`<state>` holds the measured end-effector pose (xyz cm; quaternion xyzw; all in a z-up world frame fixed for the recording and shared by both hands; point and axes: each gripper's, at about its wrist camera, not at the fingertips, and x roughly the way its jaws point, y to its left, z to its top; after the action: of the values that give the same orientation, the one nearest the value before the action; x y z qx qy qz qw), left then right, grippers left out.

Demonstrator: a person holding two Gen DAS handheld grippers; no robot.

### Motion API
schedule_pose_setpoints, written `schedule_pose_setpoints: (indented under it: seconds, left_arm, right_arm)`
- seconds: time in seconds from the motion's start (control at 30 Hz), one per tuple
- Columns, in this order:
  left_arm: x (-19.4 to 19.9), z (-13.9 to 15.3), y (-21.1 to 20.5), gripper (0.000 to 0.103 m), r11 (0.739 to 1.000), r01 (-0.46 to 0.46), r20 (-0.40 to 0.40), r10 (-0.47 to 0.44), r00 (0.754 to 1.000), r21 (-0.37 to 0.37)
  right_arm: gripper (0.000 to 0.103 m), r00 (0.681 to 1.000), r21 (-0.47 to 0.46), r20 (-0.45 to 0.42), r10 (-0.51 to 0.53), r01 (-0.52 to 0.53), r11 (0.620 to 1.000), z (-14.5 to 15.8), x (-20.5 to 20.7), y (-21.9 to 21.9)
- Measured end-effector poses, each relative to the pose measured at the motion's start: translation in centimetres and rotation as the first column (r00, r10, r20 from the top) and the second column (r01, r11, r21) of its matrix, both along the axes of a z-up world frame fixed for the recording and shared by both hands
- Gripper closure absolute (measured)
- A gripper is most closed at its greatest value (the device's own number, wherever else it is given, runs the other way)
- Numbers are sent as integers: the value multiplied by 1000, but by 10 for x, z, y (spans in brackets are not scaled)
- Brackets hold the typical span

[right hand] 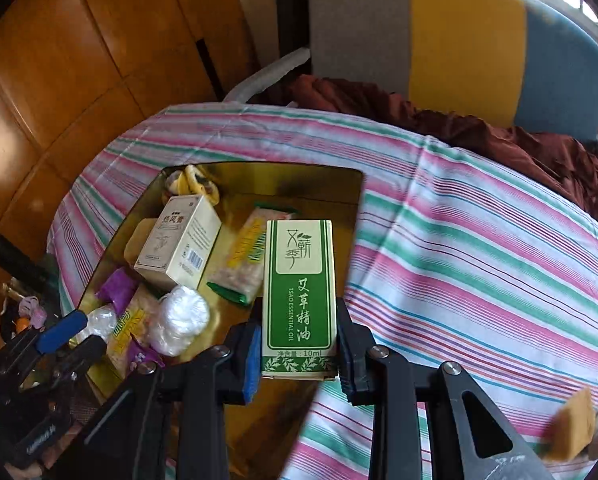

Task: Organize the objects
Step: 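Carry the green box into the gold box with the right gripper and release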

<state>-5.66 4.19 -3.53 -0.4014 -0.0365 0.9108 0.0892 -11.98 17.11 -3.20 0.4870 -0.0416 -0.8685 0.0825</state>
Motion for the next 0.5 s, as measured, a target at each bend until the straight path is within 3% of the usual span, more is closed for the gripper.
schedule_pose_setpoints:
  seconds: [0.4,0.5]
  left_arm:
    - [5,-6,-30,59,998,-59,-2,59,998,29]
    - [5,-7,-32,59,998,-64,2,64,998,29]
  right_arm:
    - [71,994,181,86,-66,50,982,-40,-48,-27]
    - [64,994,199,84,-67,49,979,-45,-49,-27]
